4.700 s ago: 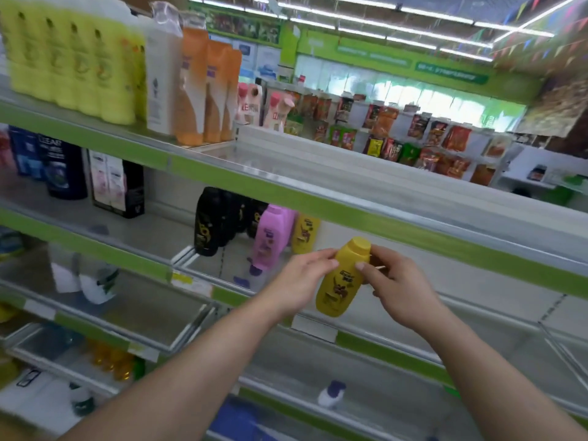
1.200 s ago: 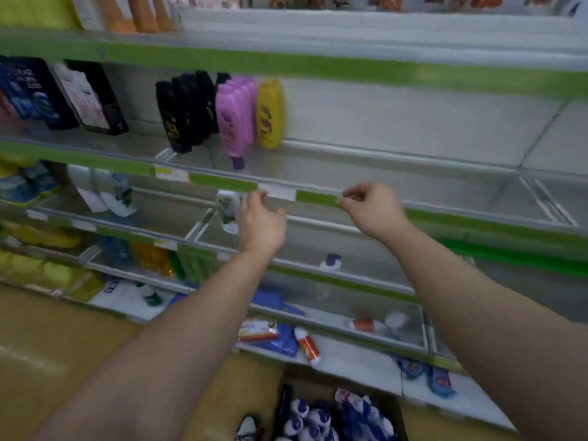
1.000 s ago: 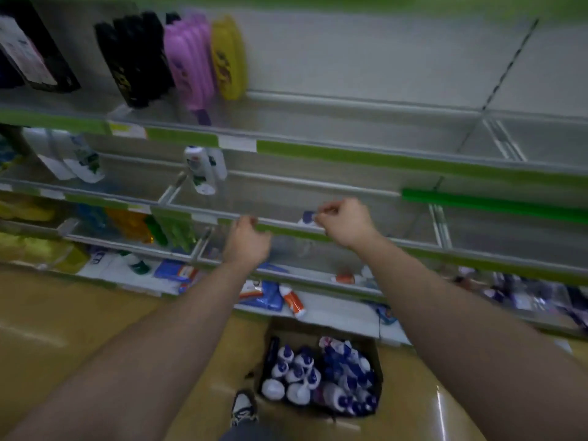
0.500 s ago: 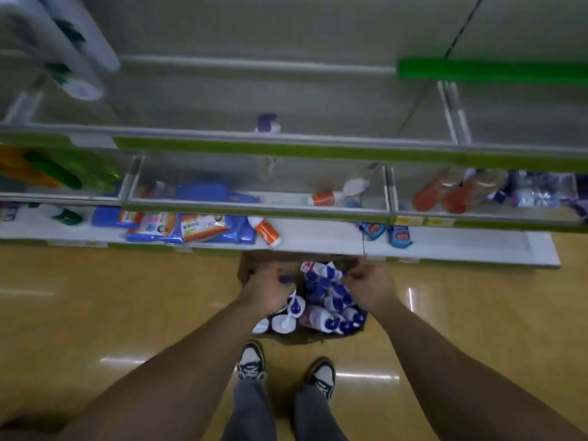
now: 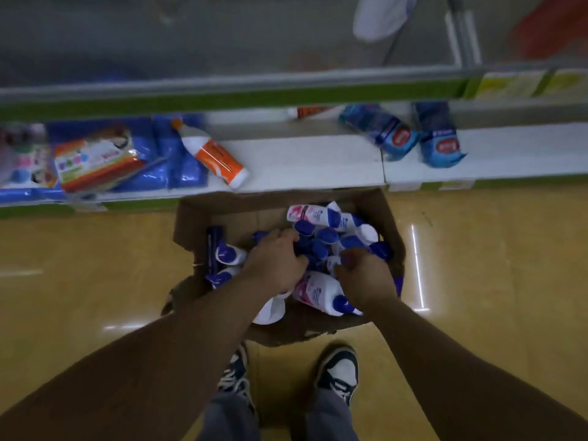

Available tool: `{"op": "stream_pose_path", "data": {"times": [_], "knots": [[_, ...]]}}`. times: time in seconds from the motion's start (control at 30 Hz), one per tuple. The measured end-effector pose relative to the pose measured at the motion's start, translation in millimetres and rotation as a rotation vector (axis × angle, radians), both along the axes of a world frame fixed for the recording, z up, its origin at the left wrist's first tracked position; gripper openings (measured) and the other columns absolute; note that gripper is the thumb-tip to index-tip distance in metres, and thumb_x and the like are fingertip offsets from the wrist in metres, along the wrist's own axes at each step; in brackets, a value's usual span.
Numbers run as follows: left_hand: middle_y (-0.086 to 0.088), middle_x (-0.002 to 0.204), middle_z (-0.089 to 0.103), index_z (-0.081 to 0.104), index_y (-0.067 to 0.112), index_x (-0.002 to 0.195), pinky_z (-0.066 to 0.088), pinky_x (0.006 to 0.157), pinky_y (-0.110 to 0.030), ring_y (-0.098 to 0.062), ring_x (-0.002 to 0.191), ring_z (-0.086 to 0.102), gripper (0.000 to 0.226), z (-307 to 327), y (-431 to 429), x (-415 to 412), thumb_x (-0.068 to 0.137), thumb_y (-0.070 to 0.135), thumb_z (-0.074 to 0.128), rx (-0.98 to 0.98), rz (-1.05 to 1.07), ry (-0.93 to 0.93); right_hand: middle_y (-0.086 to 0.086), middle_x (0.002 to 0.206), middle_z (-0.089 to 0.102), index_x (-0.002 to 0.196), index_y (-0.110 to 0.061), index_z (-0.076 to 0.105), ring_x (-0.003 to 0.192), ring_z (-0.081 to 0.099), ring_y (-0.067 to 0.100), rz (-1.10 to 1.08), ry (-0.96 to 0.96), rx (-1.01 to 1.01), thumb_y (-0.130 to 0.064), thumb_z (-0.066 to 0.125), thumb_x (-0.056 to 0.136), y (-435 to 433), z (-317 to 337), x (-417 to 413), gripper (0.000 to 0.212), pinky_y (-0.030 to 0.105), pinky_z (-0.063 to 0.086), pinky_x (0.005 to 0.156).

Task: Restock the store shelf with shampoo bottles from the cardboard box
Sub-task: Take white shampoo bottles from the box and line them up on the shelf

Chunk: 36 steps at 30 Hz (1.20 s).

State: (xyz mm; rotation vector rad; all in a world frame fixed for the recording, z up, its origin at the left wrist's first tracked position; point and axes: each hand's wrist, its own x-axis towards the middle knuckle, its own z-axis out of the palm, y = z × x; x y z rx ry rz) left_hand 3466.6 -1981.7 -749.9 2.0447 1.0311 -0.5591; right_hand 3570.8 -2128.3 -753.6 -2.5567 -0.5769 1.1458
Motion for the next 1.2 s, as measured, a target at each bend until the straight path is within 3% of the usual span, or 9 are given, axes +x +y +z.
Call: {"op": "stream_pose_path", "data": {"times": [0.17,0.3,0.4,0.53,0.63,0.8,0.93,1.03,1.2], "knots": [[-0.005,0.121,0.06,0.056,0.023,0.124,0.052,0.091,-0.04,-0.027,0.107,0.058,0.038,-70.7,25.6,25.7,0.087,0.033,0.056,0.12,-0.041,-0.009,0.003,0.103,0.067,0.116,-0.02,0.061,0.097,0.063,0.027,0.088,-0.123,0.053,-0.024,0.054,0.094,8.9,-80.7,18.3,0.024,0.033,0.048,0.069],[-0.009,0.122,0.052,0.054,0.023,0.132,0.046,0.097,-0.038,-0.03,0.117,0.05,0.045,-106.5,40.3,43.6,0.088,0.033,0.055,0.142,-0.074,-0.028,0.006,0.127,0.06,0.134,-0.022,0.053,0.121,0.048,0.03,0.22,-0.282,-0.009,-0.023,0.058,0.089,20.3,-117.4,34.0,0.046,0.045,0.047,0.093],[-0.004,0.108,0.05,0.057,0.03,0.129,0.047,0.094,-0.038,-0.029,0.111,0.052,0.045,-122.2,47.2,53.0,0.084,0.031,0.055,0.115,-0.107,-0.043,0.004,0.13,0.059,0.137,-0.024,0.049,0.125,0.045,0.031,0.33,-0.304,-0.071,-0.027,0.06,0.086,28.6,-131.0,41.6,0.053,0.046,0.037,0.099],[-0.007,0.124,0.052,0.055,0.032,0.133,0.044,0.099,-0.034,-0.028,0.12,0.049,0.049,-136.4,50.8,59.2,0.084,0.03,0.058,0.094,-0.098,-0.023,0.002,0.12,0.065,0.129,-0.024,0.053,0.121,0.049,0.03,0.393,-0.36,-0.109,-0.032,0.058,0.086,29.4,-139.8,44.2,0.044,0.046,0.033,0.097],[-0.005,0.131,0.053,0.054,0.031,0.134,0.043,0.089,-0.026,-0.025,0.118,0.052,0.048,-143.9,47.1,59.0,0.087,0.03,0.057,0.073,-0.1,-0.042,0.002,0.116,0.067,0.124,-0.022,0.056,0.117,0.051,0.029,0.401,-0.397,-0.107,-0.033,0.056,0.088,29.5,-140.0,45.4,0.038,0.045,0.034,0.095],[-0.004,0.135,0.054,0.056,0.034,0.132,0.048,0.093,-0.028,-0.023,0.116,0.055,0.044,-150.9,42.7,60.6,0.088,0.034,0.056,0.08,-0.141,-0.045,0.0,0.118,0.067,0.125,-0.025,0.055,0.118,0.051,0.027,0.387,-0.38,-0.092,-0.035,0.056,0.089,29.3,-141.2,46.0,0.037,0.044,0.034,0.096],[0.001,0.14,0.049,0.055,0.038,0.133,0.04,0.1,-0.027,-0.023,0.126,0.047,0.047,-149.9,39.6,61.9,0.087,0.035,0.061,0.109,-0.193,-0.058,0.003,0.115,0.066,0.126,-0.023,0.056,0.115,0.053,0.027,0.286,-0.313,-0.018,-0.035,0.058,0.092,27.0,-135.5,48.1,0.036,0.044,0.039,0.097],[0.012,0.141,0.051,0.056,0.042,0.132,0.034,0.104,-0.033,-0.02,0.128,0.039,0.042,-138.0,36.2,63.6,0.09,0.041,0.06,0.163,-0.302,-0.149,0.01,0.111,0.067,0.127,-0.021,0.057,0.104,0.06,0.03,0.153,-0.178,0.112,-0.032,0.061,0.093,22.0,-118.8,53.8,0.036,0.046,0.05,0.087],[0.008,0.116,0.067,0.06,0.044,0.127,0.047,0.093,-0.042,-0.016,0.109,0.053,0.037,-87.8,38.0,67.1,0.09,0.041,0.063,0.095,-0.341,-0.31,-0.006,0.112,0.069,0.127,-0.028,0.059,0.099,0.064,0.013,0.052,-0.074,0.285,-0.03,0.07,0.09,10.8,-54.4,69.3,0.039,0.037,0.054,0.087]]}}
